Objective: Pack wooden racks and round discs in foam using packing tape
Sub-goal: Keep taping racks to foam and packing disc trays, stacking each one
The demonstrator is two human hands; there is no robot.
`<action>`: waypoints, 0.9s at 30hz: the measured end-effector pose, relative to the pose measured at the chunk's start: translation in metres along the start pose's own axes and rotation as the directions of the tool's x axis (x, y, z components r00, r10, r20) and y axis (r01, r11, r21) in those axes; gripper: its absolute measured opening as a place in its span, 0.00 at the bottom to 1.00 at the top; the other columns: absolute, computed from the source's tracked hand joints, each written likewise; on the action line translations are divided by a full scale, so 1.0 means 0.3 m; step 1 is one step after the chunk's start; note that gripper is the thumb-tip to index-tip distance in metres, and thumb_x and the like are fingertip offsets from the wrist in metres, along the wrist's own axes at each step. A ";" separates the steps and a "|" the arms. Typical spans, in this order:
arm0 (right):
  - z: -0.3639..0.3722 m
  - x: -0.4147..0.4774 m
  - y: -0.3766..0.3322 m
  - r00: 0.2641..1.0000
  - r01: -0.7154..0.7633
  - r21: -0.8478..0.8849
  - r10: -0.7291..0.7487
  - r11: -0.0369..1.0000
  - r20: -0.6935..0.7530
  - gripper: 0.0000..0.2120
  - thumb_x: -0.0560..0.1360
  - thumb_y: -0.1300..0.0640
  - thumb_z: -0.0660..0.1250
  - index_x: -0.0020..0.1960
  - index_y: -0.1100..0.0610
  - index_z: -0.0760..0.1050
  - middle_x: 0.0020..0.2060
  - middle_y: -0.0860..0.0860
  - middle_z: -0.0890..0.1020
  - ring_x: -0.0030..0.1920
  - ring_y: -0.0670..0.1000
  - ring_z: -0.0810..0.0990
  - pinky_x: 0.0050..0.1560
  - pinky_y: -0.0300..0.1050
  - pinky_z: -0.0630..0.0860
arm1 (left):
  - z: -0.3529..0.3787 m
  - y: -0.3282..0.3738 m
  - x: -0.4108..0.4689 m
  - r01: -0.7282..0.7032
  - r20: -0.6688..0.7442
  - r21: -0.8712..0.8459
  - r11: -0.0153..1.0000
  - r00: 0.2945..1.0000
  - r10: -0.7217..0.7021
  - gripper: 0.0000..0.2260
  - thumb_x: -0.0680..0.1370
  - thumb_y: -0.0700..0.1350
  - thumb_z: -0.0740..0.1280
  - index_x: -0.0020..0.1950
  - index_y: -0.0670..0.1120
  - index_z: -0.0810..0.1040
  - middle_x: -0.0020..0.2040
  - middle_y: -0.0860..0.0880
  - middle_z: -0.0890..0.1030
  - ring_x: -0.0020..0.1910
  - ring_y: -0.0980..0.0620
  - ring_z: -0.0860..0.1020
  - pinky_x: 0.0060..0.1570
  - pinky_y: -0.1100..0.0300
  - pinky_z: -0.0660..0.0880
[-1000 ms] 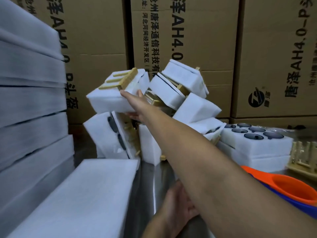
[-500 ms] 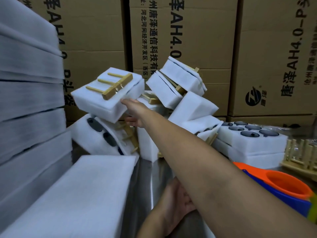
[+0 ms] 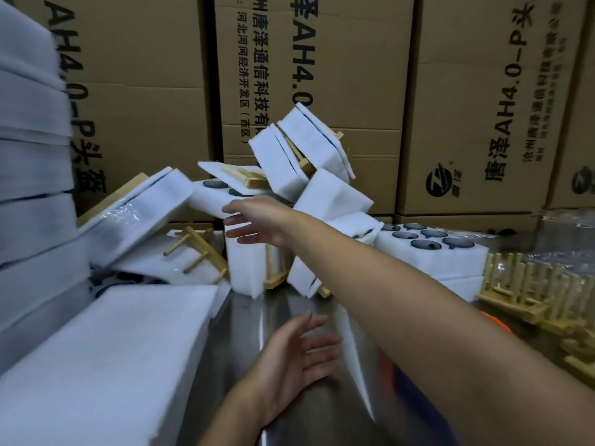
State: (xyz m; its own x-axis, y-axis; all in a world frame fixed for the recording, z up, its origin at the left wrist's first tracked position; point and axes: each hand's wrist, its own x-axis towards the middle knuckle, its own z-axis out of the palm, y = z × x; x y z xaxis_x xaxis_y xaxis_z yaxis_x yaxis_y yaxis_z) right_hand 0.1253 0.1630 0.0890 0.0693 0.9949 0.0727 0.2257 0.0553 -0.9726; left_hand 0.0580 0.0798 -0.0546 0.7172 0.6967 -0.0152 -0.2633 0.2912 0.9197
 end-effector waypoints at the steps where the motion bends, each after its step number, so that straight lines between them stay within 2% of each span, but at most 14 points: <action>1: -0.037 -0.029 0.006 1.000 0.027 -0.001 -0.027 1.000 -0.003 0.15 0.78 0.56 0.64 0.62 0.60 0.73 0.43 0.51 0.79 0.39 0.50 0.80 0.43 0.41 0.76 | -0.007 -0.007 0.007 0.012 -0.001 0.008 1.000 1.000 -0.012 0.14 0.80 0.49 0.54 0.48 0.43 0.76 0.34 0.47 0.84 0.32 0.53 0.82 0.32 0.62 0.77; 4: -0.176 -0.124 0.020 0.983 0.165 -0.005 -0.165 0.986 -0.083 0.10 0.78 0.57 0.65 0.56 0.61 0.76 0.40 0.52 0.81 0.34 0.47 0.80 0.37 0.38 0.76 | -0.013 -0.024 0.025 0.066 -0.053 -0.002 0.998 0.996 -0.066 0.19 0.74 0.52 0.61 0.58 0.42 0.76 0.49 0.39 0.83 0.46 0.45 0.81 0.46 0.54 0.76; 7: -0.356 -0.207 0.034 0.899 0.251 -0.158 -0.291 0.955 -0.328 0.07 0.77 0.61 0.63 0.52 0.60 0.78 0.36 0.52 0.80 0.28 0.45 0.76 0.29 0.34 0.73 | -0.012 -0.026 0.028 0.094 -0.083 -0.039 0.995 0.992 -0.097 0.25 0.68 0.53 0.65 0.62 0.42 0.75 0.53 0.36 0.81 0.49 0.42 0.80 0.51 0.50 0.75; 9: -0.491 -0.243 0.056 0.779 0.156 -0.394 -0.358 0.906 -0.515 0.10 0.76 0.61 0.62 0.53 0.57 0.80 0.41 0.51 0.81 0.34 0.45 0.76 0.30 0.32 0.71 | -0.014 -0.030 0.035 0.093 -0.091 -0.051 0.994 0.991 -0.098 0.26 0.68 0.52 0.65 0.63 0.41 0.75 0.52 0.36 0.81 0.48 0.42 0.80 0.51 0.51 0.74; 11: -0.630 -0.279 0.105 0.661 -0.041 -0.555 -0.394 0.831 -0.639 0.12 0.76 0.59 0.62 0.56 0.55 0.80 0.49 0.51 0.82 0.43 0.47 0.77 0.41 0.35 0.71 | -0.013 -0.030 0.035 0.088 -0.093 -0.049 0.995 0.991 -0.092 0.25 0.69 0.52 0.64 0.63 0.41 0.74 0.51 0.37 0.82 0.48 0.42 0.80 0.50 0.51 0.75; 12: -0.698 -0.297 0.138 0.639 -0.155 -0.574 -0.362 0.804 -0.679 0.14 0.76 0.58 0.62 0.59 0.55 0.78 0.54 0.52 0.82 0.49 0.50 0.78 0.48 0.38 0.72 | -0.013 -0.030 0.035 0.088 -0.088 -0.046 0.995 0.992 -0.092 0.25 0.69 0.51 0.64 0.62 0.41 0.75 0.51 0.37 0.81 0.48 0.42 0.80 0.50 0.51 0.74; 15: -0.850 -0.346 0.262 0.689 -0.495 -0.568 -0.100 0.658 -0.717 0.22 0.76 0.50 0.64 0.67 0.59 0.72 0.63 0.58 0.76 0.61 0.59 0.74 0.61 0.51 0.72 | -0.010 -0.029 0.036 0.086 -0.076 -0.035 0.996 0.993 -0.089 0.25 0.68 0.51 0.64 0.63 0.41 0.75 0.51 0.37 0.81 0.49 0.42 0.79 0.52 0.50 0.73; 16: -0.875 -0.359 0.305 0.712 -0.566 -0.580 -0.008 0.586 -0.702 0.26 0.76 0.45 0.64 0.69 0.57 0.69 0.66 0.59 0.73 0.65 0.60 0.71 0.64 0.53 0.70 | -0.010 -0.031 0.037 0.088 -0.072 -0.032 0.996 0.993 -0.090 0.25 0.68 0.51 0.64 0.63 0.41 0.75 0.51 0.37 0.81 0.49 0.42 0.79 0.52 0.50 0.73; 18: -0.894 -0.367 0.381 0.755 -0.609 -0.630 0.109 0.482 -0.646 0.34 0.75 0.38 0.63 0.75 0.54 0.60 0.74 0.57 0.62 0.73 0.60 0.60 0.71 0.54 0.61 | -0.012 -0.033 0.038 0.087 -0.070 -0.035 0.996 0.994 -0.090 0.25 0.68 0.50 0.64 0.63 0.41 0.74 0.51 0.37 0.81 0.48 0.42 0.79 0.53 0.50 0.74; 20: -0.898 -0.356 0.424 0.775 -0.605 -0.678 0.116 0.417 -0.621 0.39 0.74 0.36 0.63 0.77 0.53 0.55 0.77 0.56 0.54 0.76 0.59 0.50 0.74 0.54 0.54 | -0.016 -0.033 0.040 0.091 -0.071 -0.044 0.995 0.993 -0.094 0.25 0.68 0.50 0.65 0.63 0.40 0.74 0.50 0.37 0.81 0.48 0.42 0.80 0.54 0.50 0.73; 24: -0.914 -0.345 0.424 0.765 -0.604 -0.664 0.090 0.441 -0.637 0.42 0.69 0.36 0.68 0.76 0.48 0.56 0.76 0.56 0.49 0.76 0.61 0.50 0.73 0.56 0.55 | -0.020 -0.036 0.041 0.089 -0.064 -0.053 0.995 0.994 -0.092 0.25 0.68 0.50 0.65 0.63 0.41 0.74 0.50 0.37 0.81 0.48 0.42 0.80 0.54 0.50 0.74; 25: -0.922 -0.348 0.419 0.772 -0.611 -0.697 0.086 0.375 -0.630 0.43 0.68 0.35 0.69 0.76 0.45 0.55 0.77 0.54 0.49 0.76 0.61 0.50 0.73 0.58 0.54 | -0.020 -0.036 0.042 0.089 -0.064 -0.052 0.995 0.994 -0.092 0.25 0.68 0.50 0.65 0.63 0.41 0.74 0.50 0.37 0.81 0.48 0.42 0.80 0.53 0.50 0.74; 27: -0.932 -0.352 0.414 0.783 -0.619 -0.774 0.037 0.131 -0.621 0.41 0.66 0.32 0.68 0.74 0.37 0.54 0.77 0.51 0.51 0.75 0.61 0.50 0.72 0.61 0.50 | -0.022 -0.038 0.044 0.089 -0.065 -0.047 0.995 0.994 -0.092 0.26 0.68 0.50 0.66 0.63 0.41 0.74 0.50 0.37 0.81 0.48 0.42 0.80 0.51 0.50 0.75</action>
State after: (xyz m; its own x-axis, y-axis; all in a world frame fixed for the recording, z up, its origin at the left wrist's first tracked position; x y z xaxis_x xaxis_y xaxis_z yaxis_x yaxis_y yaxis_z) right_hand 0.4178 0.0413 0.0224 0.6656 0.7294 0.1580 0.7388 -0.6739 -0.0011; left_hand 0.0662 0.0900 -0.0678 0.6949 0.7082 -0.1250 -0.2283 0.3821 0.8955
